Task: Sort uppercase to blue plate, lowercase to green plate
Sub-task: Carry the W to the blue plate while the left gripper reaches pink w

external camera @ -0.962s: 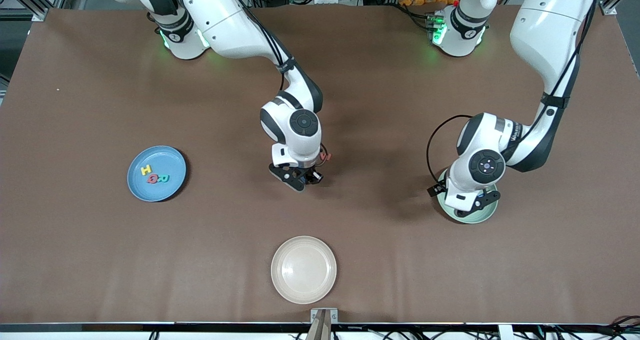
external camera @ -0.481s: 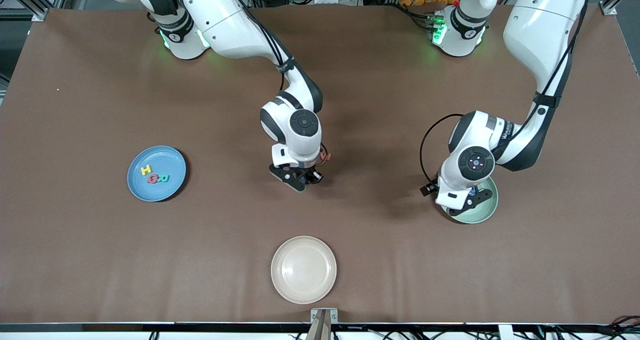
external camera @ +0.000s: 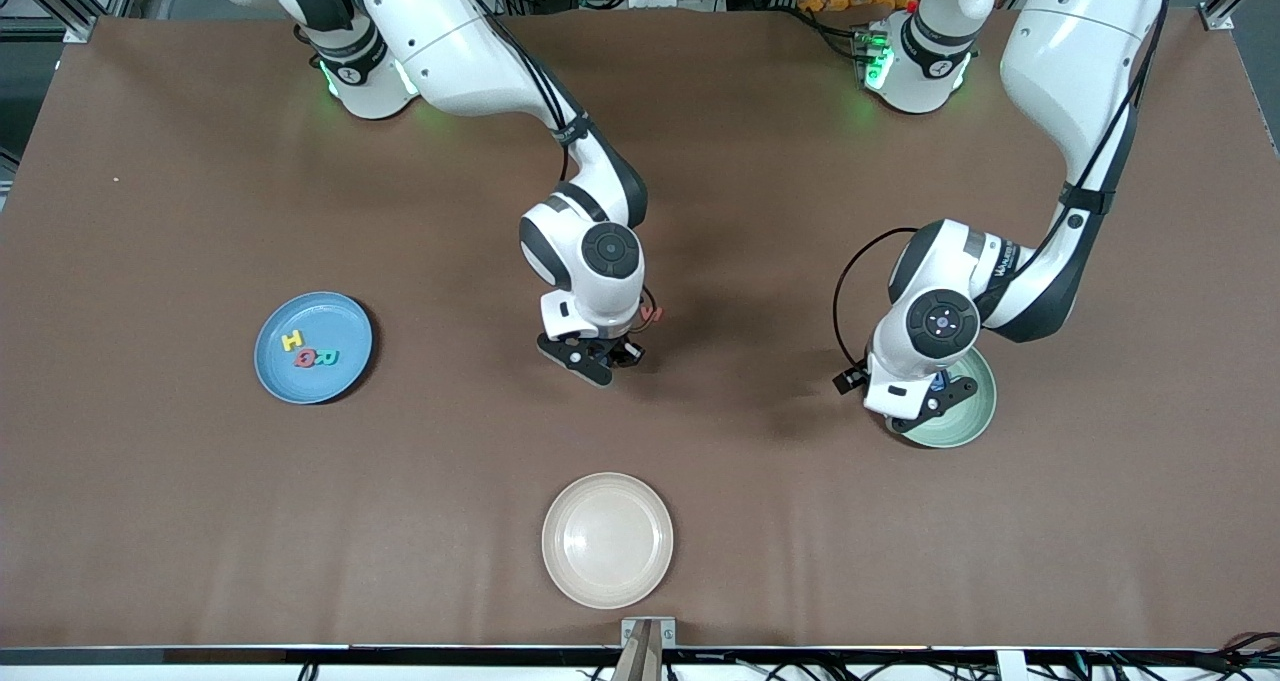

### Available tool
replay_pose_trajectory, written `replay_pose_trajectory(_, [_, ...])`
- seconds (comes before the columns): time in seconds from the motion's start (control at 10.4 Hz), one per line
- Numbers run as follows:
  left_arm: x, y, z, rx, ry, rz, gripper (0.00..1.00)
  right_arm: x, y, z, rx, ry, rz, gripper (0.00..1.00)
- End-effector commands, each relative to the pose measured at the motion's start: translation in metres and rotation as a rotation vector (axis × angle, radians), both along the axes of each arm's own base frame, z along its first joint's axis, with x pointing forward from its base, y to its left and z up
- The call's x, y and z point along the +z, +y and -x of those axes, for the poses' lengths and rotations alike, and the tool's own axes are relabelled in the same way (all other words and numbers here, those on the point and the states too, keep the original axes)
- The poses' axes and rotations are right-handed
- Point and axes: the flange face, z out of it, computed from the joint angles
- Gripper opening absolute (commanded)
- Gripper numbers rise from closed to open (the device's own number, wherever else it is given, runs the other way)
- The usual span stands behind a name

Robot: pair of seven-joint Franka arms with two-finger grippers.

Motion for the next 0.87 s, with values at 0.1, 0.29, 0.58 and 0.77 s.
replay_pose_trajectory(0.1, [0.002, -0.016, 0.0, 0.033, -0.02, -0.009, 1.0, 0.025, -0.031, -0.016, 0.17, 0.109, 0.057, 0.0])
replay_pose_trajectory(0.29, [0.003, -0.029, 0.003, 0.07, -0.03, -0.013, 1.0, 0.051, -0.061, -0.026, 0.224, 0.156, 0.066, 0.0])
replay_pose_trajectory(0.58, [-0.003, -0.063, 0.013, 0.134, -0.042, -0.02, 1.0, 0.093, -0.136, -0.03, 0.329, 0.202, 0.043, 0.0])
replay_pose_trajectory(0.77, [-0.016, -0.106, 0.025, 0.191, -0.05, -0.025, 1.0, 0.11, -0.194, -0.026, 0.401, 0.229, 0.029, 0.0])
